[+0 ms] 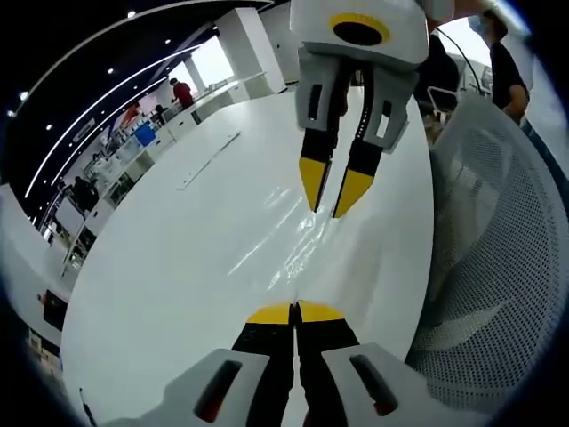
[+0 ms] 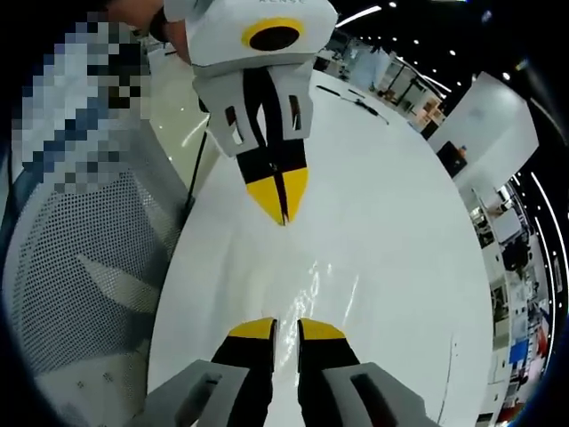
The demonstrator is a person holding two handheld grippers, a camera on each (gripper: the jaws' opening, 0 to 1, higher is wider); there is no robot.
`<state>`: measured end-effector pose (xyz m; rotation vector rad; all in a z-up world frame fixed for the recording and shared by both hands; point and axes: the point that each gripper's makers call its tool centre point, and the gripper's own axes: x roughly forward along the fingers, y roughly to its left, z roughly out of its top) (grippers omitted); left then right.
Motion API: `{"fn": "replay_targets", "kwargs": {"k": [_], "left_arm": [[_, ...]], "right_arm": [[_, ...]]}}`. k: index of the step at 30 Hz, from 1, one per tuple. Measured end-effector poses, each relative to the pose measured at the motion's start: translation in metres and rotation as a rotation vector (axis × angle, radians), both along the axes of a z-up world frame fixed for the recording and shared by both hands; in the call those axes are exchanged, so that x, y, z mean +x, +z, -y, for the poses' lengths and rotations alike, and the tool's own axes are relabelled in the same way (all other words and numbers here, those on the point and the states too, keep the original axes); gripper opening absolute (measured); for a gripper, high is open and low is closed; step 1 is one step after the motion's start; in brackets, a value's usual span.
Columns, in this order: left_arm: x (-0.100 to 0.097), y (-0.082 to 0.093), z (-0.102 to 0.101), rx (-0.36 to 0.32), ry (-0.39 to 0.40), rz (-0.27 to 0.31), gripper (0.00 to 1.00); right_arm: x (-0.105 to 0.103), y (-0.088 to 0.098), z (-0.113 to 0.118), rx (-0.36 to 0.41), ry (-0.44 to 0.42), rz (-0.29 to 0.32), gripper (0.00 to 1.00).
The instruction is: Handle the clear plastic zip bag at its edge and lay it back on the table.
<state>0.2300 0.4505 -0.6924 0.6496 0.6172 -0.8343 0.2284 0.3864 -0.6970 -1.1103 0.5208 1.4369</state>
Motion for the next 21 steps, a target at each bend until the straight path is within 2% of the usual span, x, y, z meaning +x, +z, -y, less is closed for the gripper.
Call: {"fn": "replay_targets", "kwargs": {"k": [10, 21], "left_arm": [[-0.0005, 0.0022, 0.0019, -0.008, -0.004, 0.000, 0.00], [-0.0028, 0.0030, 0.0043, -0.019, -0.005, -0.003, 0.00]], "right_arm": [[-0.0008, -0.0063, 0.0024, -0.015, -0.005, -0.016, 0.00], [-0.0023, -0.0080, 0.0039, -0.017, -0.002, -0.024, 0.00]]}}
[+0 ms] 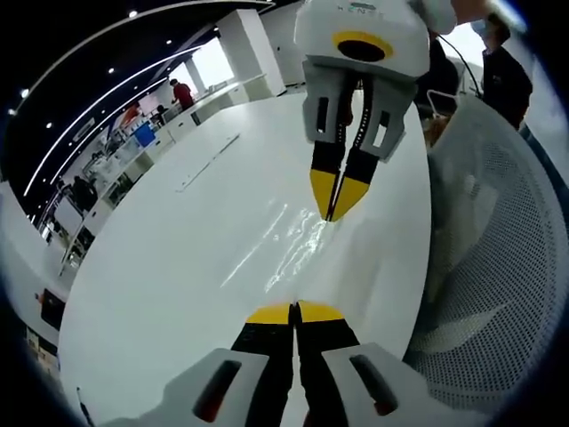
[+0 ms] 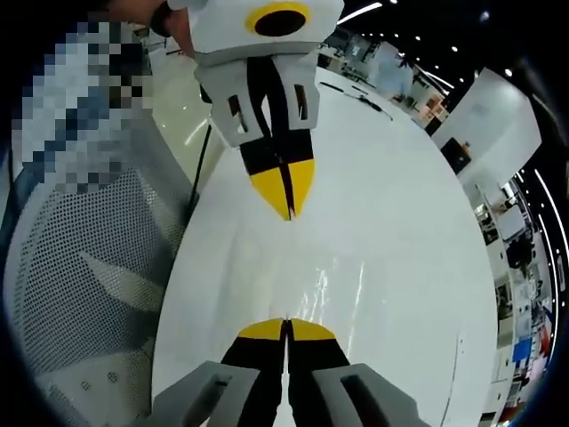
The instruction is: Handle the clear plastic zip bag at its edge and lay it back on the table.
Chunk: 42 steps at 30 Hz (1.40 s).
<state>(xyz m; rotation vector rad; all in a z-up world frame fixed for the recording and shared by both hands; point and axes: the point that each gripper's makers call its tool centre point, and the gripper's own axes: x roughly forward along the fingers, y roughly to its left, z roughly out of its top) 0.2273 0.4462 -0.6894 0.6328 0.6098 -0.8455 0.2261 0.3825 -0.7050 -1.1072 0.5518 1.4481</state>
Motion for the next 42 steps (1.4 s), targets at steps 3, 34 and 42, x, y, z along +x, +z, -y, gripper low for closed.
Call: {"fn": "replay_targets", "kwargs": {"k": [3, 34, 42], "left_arm": [[-0.002, 0.000, 0.002, -0.002, -0.015, -0.001, 0.00], [-0.008, 0.034, 0.043, -0.010, -0.119, 0.119, 0.10], [-0.007, 0.030, 0.057, 0.024, -0.174, 0.130, 0.10]], "right_arm": [[0.001, 0.000, 0.001, -0.002, -0.011, -0.001, 0.00], [0.012, 0.000, -0.001, 0.008, -0.106, -0.012, 0.00], [0.012, 0.000, -0.001, 0.006, -0.110, -0.012, 0.00]]}}
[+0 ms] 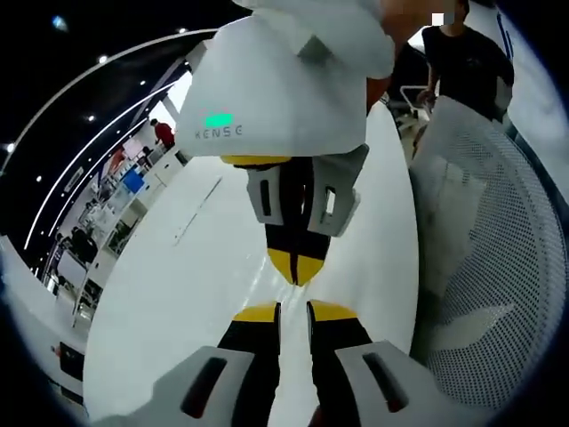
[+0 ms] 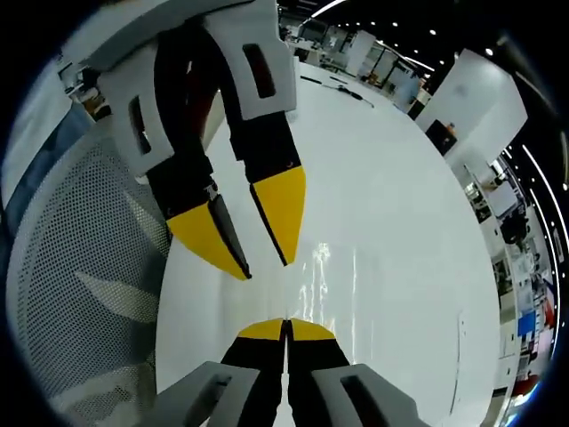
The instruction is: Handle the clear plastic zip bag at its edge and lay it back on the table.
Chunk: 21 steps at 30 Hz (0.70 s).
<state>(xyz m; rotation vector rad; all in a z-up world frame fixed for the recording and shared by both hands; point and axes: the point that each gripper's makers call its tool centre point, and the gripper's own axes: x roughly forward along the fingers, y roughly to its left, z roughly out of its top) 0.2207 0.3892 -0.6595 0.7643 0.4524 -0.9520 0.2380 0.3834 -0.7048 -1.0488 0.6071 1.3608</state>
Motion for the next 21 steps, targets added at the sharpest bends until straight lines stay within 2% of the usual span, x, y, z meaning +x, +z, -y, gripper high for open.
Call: {"fn": "replay_targets", "kwargs": {"k": [8, 15, 21], "left_arm": [[0.000, -0.007, 0.008, 0.023, -0.039, 0.006, 0.09], [0.000, -0.014, 0.012, 0.032, -0.039, -0.004, 0.09], [0.003, -0.025, 0.008, 0.080, -0.040, 0.007, 0.08]], "right_arm": [[-0.001, 0.002, 0.000, 0.004, -0.007, -0.007, 0.00], [-0.003, 0.004, 0.000, 0.009, -0.014, -0.014, 0.00], [-0.004, 0.005, 0.000, 0.009, -0.013, -0.021, 0.00]]}}
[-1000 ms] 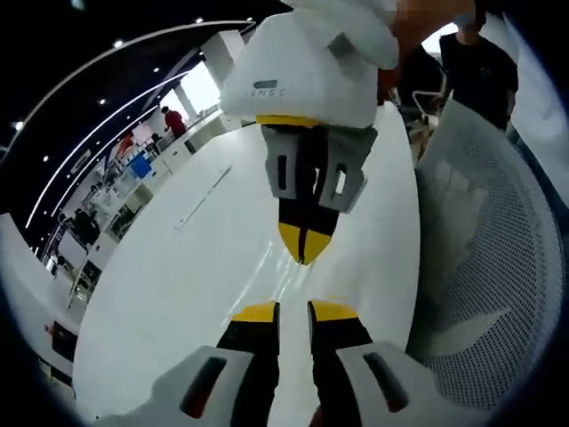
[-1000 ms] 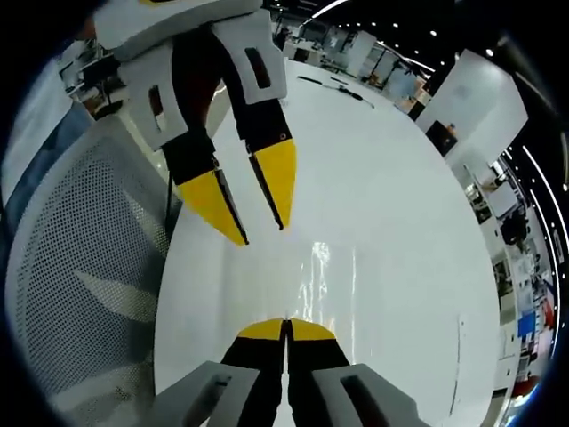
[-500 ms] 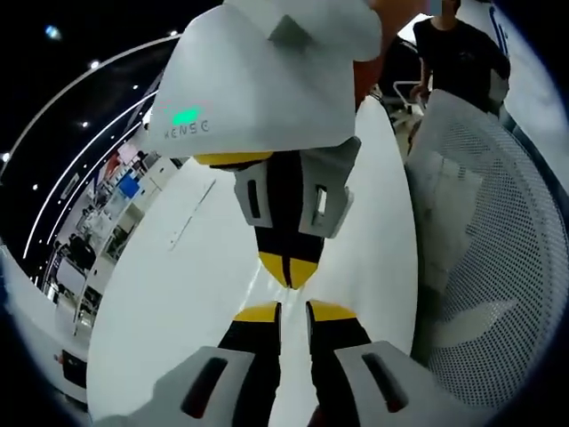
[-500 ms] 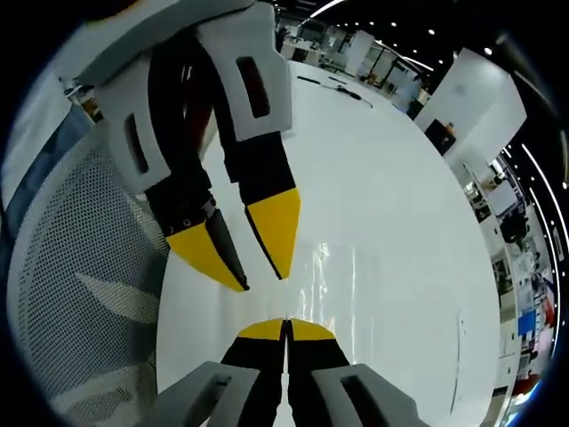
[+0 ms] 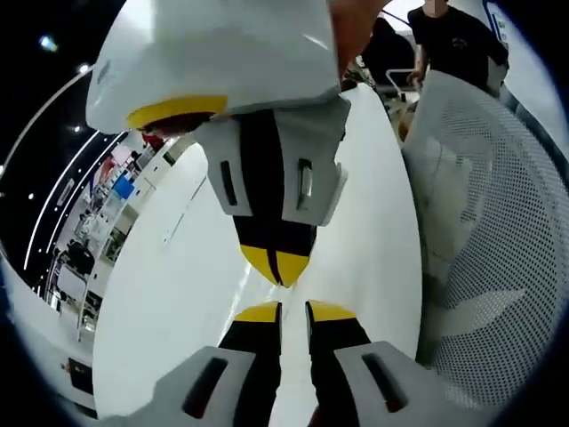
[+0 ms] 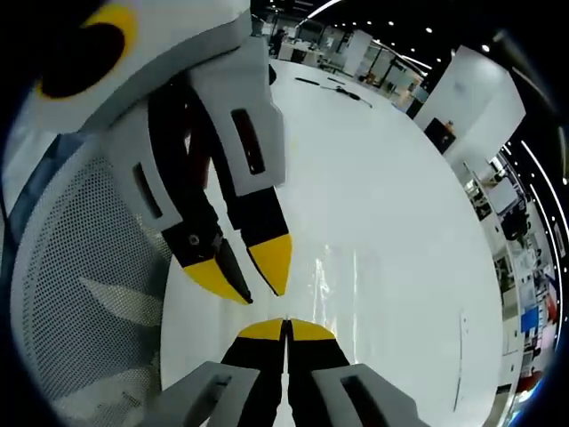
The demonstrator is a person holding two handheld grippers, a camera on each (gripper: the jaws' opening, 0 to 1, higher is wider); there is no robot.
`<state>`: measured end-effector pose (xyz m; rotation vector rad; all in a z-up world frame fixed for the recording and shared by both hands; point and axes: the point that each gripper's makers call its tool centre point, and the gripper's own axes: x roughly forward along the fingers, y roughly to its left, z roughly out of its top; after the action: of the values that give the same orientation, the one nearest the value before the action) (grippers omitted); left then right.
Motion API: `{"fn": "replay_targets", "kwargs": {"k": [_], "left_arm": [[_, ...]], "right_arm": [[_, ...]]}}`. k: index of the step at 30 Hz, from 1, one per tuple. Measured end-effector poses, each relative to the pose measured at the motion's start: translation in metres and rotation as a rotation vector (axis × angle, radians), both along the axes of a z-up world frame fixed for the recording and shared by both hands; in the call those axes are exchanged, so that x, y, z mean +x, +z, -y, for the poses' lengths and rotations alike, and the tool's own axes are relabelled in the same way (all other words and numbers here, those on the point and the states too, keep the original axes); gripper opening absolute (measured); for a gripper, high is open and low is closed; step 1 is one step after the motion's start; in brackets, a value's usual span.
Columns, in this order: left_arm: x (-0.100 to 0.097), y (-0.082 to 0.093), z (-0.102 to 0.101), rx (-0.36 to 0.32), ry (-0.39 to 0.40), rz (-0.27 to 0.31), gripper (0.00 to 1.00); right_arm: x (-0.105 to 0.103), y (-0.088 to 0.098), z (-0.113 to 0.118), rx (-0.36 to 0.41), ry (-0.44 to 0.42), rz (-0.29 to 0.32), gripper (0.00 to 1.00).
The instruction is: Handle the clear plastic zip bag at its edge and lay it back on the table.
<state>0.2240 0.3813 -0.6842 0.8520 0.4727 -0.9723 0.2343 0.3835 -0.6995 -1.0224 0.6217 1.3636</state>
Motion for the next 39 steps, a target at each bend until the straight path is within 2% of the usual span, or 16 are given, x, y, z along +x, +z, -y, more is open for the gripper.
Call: {"fn": "replay_targets", "kwargs": {"k": [10, 23, 39], "left_arm": [[0.003, -0.008, -0.001, 0.022, -0.001, 0.012, 0.00], [0.003, -0.009, -0.003, 0.029, -0.011, 0.013, 0.00], [-0.003, -0.015, 0.004, 0.047, -0.029, 0.009, 0.00]], "right_arm": [[-0.001, 0.001, 0.000, 0.003, 0.000, -0.004, 0.00], [-0.002, 0.003, -0.001, 0.010, -0.009, -0.004, 0.00], [0.018, 0.011, 0.000, 0.039, -0.093, 0.019, 0.00]]}}
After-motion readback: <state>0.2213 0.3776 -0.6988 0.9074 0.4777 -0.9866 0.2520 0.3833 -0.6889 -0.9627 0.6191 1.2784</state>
